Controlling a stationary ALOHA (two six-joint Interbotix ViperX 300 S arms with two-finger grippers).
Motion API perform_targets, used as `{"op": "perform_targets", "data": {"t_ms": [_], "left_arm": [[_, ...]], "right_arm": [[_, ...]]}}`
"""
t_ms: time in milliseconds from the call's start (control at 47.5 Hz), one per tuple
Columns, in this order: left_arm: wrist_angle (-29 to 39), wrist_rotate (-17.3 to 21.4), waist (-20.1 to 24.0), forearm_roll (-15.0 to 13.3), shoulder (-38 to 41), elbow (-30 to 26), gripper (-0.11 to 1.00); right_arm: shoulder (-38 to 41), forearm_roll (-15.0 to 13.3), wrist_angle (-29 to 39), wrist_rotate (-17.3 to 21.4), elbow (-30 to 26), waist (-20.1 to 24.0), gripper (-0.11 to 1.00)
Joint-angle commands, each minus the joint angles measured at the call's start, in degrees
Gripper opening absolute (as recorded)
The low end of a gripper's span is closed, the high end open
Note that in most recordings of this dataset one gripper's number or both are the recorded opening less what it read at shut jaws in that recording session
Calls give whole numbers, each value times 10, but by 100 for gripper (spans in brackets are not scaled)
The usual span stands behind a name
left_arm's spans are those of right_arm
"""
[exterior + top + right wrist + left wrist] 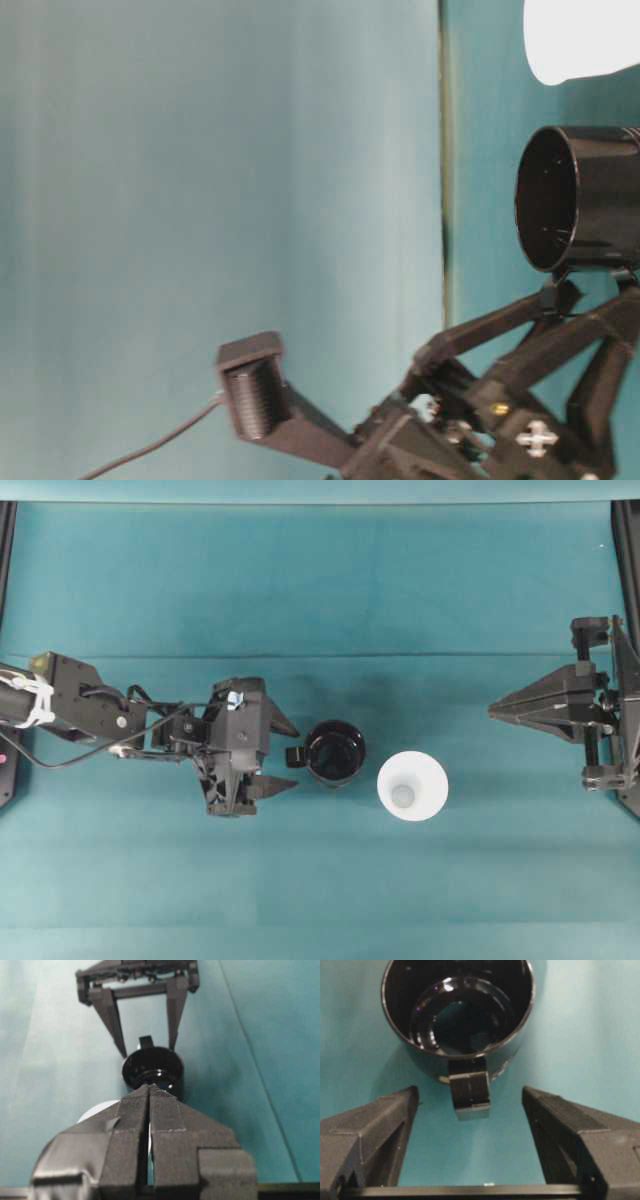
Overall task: Put the paper cup into the moved cup holder.
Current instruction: 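Open the left gripper and release the holder's handle, then move the right gripper to the white paper cup and grasp its rim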
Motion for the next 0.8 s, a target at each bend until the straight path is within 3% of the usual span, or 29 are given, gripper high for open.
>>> {"op": "perform_targets", "data": {"t_ms": [0,294,484,589,778], "left_arm": [[2,-2,-2,0,-20,-4,83],[20,-2,-2,1,-56,12,83],[26,-2,-2,1,-68,18,83],[28,-2,-2,1,-69,19,83],[28,-2,-2,1,-69,19,83]], "right_arm": [[3,1,1,15,-14,-1,2],[18,1,33,101,-19,-1,3],[44,1,54,143,-39,0,11],[63,1,83,150,-51,-1,24],[111,4,162,185,-86,3,74]]}}
